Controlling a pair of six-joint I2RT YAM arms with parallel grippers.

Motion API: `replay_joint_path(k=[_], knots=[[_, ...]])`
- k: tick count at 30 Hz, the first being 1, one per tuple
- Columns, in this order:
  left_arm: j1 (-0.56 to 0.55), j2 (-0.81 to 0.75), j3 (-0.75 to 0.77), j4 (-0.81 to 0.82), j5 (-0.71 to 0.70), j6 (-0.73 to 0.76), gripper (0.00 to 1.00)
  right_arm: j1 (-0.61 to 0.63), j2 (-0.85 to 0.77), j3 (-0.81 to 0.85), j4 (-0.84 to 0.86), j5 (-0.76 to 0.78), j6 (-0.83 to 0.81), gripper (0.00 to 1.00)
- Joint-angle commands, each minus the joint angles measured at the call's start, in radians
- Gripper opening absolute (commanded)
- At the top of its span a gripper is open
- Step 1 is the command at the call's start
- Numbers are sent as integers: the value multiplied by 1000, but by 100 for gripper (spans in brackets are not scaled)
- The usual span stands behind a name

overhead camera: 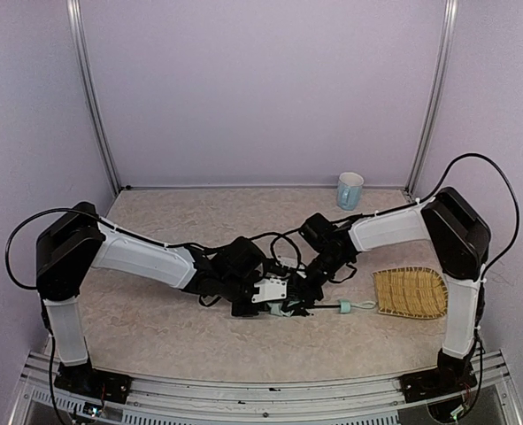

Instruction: Put away the umbrella

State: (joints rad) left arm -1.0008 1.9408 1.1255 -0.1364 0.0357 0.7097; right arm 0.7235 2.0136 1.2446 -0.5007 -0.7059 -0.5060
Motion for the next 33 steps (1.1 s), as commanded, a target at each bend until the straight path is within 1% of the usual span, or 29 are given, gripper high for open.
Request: replay_joint_path(k=[1, 2, 4, 7, 10, 14, 19, 23, 25, 28, 31, 33], knots=[[20, 90, -34, -177, -38, -15, 3, 8, 2, -55, -94, 103, 17, 34], [21, 90, -33, -179, -34, -20, 0, 8, -4, -55, -85, 115, 24, 39], [21, 95, -26, -187, -30, -31, 0, 7, -27, -63, -56, 140, 39, 49], [23, 107, -16, -197, -30, -54, 0, 4, -83, -79, -16, 174, 53, 58], [32, 116, -5, -187, -45, -103, 0, 2, -149, -101, 33, 221, 62, 65], [50, 92, -16, -110, -27, -176, 0, 1, -250, -145, 97, 284, 66, 70], [65, 43, -50, -7, 16, -256, 0, -7, -373, -213, 189, 401, 70, 74], [85, 30, -52, 27, 43, -327, 0, -10, -485, -278, 282, 486, 95, 75], [83, 17, -65, 67, -6, -350, 0, -11, -551, -335, 379, 498, 113, 76], [67, -32, -90, 131, -122, -355, 0, -12, -639, -451, 530, 464, 165, 78], [42, -60, -92, 154, -238, -321, 0, -12, -662, -517, 655, 409, 279, 76], [35, -60, -83, 150, -275, -310, 0, -12, -653, -539, 706, 349, 354, 73]])
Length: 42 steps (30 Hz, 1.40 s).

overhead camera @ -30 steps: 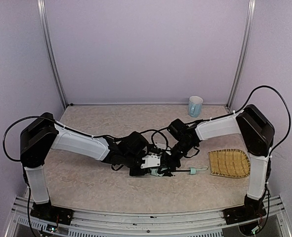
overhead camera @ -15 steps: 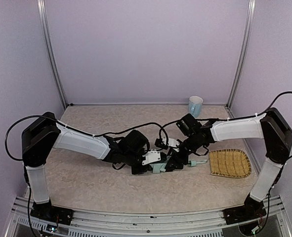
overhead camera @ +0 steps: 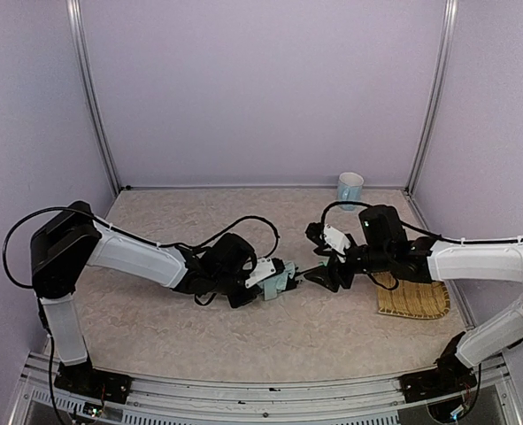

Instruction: Put away the umbrella

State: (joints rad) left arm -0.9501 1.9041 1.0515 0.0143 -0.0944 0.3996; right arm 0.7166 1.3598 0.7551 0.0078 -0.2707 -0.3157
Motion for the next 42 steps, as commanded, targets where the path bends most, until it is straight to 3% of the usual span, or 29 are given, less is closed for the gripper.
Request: replay_joint_path(k=[1, 6, 9, 14, 20, 35, 38, 42], knots=[[-17, -23, -10, 6, -159, -2, 0, -5, 4, -62, 221, -105, 218, 71], [-25, -50, 0, 34, -221, -16, 0, -5, -4, -220, 522, -180, 408, 57], [-30, -85, 34, 19, -263, -9, 0, -5, 1, -240, 598, -197, 460, 54], [-37, -149, 82, -5, -328, 39, 0, -5, 29, -222, 656, -182, 492, 54], [-50, -216, 137, -1, -371, 100, 0, -5, 111, -122, 660, -169, 521, 61], [-98, -217, 192, 37, -441, 206, 0, -25, 304, 63, 713, -281, 668, 65], [-101, -213, 195, 35, -442, 206, 0, -25, 325, 73, 750, -324, 684, 62], [-100, -206, 190, 33, -445, 201, 0, -25, 335, 85, 780, -382, 693, 49]])
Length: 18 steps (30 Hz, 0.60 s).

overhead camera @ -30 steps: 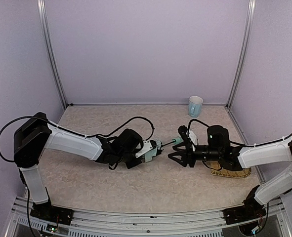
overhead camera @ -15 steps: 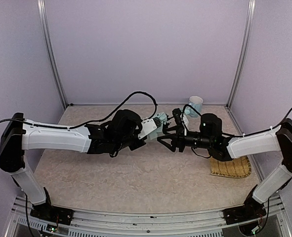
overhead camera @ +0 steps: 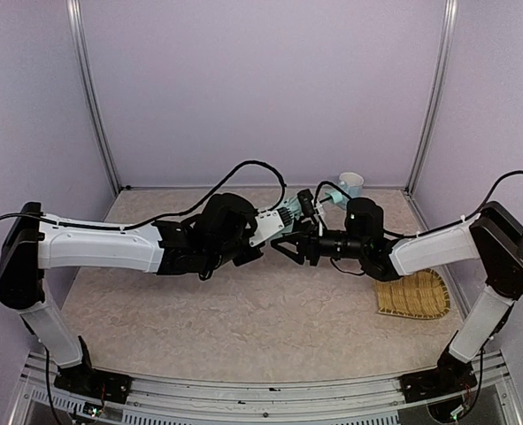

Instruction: Put away the umbrella

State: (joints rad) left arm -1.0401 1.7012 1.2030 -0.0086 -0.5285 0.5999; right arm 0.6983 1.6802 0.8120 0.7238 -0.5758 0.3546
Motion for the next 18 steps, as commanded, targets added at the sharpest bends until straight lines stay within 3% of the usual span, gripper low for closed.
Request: replay_joint_path(k=[1, 7, 11, 18], knots=[[-9, -1, 38, 55, -11, 0, 0, -6, 13, 22, 79, -86, 26, 44], [-9, 16, 52, 56, -7, -6, 0, -7, 30, 27, 114, -161, 46, 2], [-9, 24, 56, 48, -13, -10, 0, -8, 35, 25, 130, -182, 58, 0], [4, 11, 42, 45, -25, -16, 0, -9, 31, 33, 5, -173, 9, 2]])
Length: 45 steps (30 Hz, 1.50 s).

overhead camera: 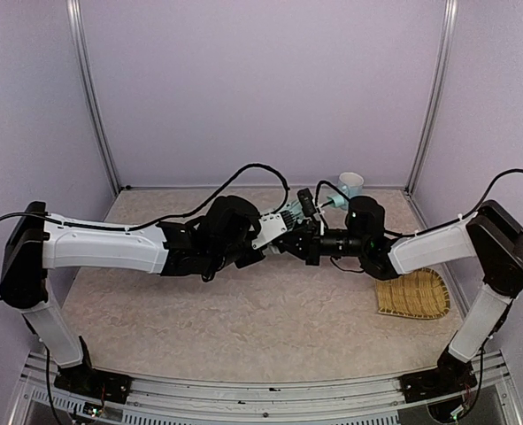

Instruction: Put away the umbrella

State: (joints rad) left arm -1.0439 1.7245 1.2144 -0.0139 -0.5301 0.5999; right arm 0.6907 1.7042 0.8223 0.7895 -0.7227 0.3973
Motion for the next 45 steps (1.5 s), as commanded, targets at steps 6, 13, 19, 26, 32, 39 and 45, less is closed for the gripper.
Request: replay_joint_path(k=[6, 13, 19, 26, 32, 39, 45], knots=[[8, -15, 20, 58, -17, -6, 0, -1, -19, 29, -112, 20, -66, 25], [24, -8, 16, 34, -9, -21, 0, 10, -53, 8, -162, 53, -58, 26], [26, -10, 9, 37, 4, -32, 0, 14, -81, -4, -136, 27, -28, 29], [24, -16, 7, 45, 18, -38, 0, 15, -57, 14, -63, 5, 30, 31], [24, -12, 3, 40, 15, -41, 0, 16, -31, 34, -58, -16, 48, 19], [29, 0, 14, 46, 4, -40, 0, 37, -30, 9, -73, -11, 55, 28], [25, 0, 8, 50, 17, -39, 0, 40, -30, 44, -26, 36, 115, 24]])
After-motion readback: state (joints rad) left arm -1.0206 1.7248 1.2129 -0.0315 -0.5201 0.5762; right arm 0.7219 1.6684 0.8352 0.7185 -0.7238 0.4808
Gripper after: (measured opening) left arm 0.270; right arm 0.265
